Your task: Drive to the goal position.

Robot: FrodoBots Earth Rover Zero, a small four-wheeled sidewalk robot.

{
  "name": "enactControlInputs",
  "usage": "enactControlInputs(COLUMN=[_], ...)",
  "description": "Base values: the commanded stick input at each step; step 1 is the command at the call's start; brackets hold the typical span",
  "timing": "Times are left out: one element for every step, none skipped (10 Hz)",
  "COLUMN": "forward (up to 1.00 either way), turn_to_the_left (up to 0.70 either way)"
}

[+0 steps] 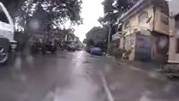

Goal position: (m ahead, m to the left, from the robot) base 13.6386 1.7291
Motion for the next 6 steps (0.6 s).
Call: enactControlInputs(forward=[0.70, 0.70, 0.70, 0.70, 0.73, 0.81], turn_to_the_left=[0.00, 0.00, 0.00, 0.00, 0.00, 0.00])
